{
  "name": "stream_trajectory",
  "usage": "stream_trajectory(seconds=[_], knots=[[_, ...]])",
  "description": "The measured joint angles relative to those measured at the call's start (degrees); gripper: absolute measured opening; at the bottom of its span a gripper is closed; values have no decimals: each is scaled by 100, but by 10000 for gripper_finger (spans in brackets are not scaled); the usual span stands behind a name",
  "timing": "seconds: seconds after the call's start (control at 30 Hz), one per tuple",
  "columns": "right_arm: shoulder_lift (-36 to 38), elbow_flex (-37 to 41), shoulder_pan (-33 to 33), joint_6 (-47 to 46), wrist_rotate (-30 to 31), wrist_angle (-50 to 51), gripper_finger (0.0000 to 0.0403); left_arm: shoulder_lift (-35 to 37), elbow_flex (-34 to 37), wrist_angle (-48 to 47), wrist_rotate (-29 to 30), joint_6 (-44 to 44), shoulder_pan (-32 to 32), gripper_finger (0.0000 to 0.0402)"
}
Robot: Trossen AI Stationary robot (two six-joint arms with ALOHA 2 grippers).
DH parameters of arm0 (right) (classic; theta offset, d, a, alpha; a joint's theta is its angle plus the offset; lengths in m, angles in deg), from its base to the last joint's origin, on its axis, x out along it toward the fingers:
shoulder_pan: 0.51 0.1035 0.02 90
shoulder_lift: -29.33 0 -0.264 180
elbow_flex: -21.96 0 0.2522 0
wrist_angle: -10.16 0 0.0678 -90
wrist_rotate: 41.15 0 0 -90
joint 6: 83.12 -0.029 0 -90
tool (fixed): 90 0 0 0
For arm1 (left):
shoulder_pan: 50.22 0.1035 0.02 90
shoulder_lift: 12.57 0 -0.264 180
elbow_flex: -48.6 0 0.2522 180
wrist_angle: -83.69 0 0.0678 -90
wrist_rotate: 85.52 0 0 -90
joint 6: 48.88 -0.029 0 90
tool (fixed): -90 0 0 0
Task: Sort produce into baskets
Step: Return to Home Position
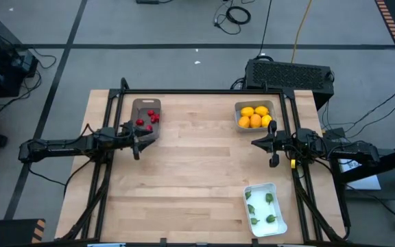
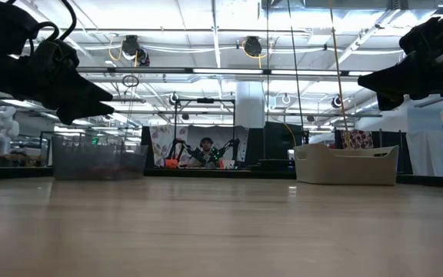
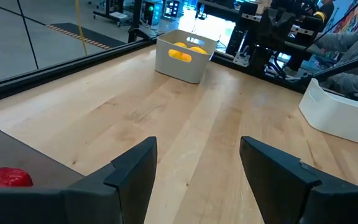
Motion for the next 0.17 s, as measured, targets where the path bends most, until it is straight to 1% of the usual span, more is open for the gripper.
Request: stream_trajectory(seconds=[0.17], knots=[[0, 0, 0, 0, 0, 0, 0, 2, 0, 0, 0, 11, 1, 237]])
